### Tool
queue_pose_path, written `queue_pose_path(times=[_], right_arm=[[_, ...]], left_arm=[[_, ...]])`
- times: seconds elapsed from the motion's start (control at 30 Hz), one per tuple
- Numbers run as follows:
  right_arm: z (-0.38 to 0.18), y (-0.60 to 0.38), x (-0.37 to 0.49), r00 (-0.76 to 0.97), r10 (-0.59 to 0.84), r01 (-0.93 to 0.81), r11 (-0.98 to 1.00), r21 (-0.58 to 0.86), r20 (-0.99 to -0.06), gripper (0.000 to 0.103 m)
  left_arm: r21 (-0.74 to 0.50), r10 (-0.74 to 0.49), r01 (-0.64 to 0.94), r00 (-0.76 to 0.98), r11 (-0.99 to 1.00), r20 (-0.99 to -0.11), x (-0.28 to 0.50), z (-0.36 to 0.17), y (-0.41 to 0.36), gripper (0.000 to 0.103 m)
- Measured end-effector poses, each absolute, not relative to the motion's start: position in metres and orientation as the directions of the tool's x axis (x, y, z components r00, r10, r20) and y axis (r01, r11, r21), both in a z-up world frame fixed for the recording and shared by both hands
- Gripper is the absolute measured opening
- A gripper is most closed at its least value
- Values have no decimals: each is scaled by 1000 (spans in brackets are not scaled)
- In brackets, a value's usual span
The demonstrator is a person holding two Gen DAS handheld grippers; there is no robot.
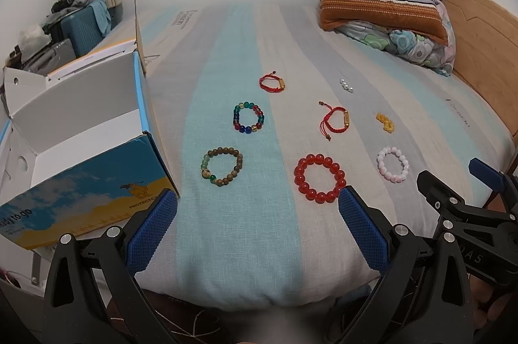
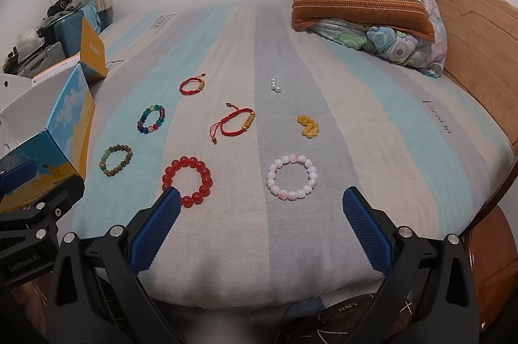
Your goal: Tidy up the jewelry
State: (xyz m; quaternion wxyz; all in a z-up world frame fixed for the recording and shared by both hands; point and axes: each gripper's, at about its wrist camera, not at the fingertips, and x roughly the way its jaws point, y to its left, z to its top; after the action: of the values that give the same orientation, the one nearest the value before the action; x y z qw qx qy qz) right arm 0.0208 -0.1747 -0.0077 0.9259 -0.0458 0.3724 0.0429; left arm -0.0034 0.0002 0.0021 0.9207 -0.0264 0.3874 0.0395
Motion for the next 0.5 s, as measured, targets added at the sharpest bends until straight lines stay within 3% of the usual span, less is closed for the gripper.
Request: queue_pose_path(times=[0.5], right_arm=[[-8, -175, 21, 719, 46, -114, 992, -53, -693, 96]], left_arm=[[-17, 51, -91, 696, 996, -716, -3, 3, -1, 97]])
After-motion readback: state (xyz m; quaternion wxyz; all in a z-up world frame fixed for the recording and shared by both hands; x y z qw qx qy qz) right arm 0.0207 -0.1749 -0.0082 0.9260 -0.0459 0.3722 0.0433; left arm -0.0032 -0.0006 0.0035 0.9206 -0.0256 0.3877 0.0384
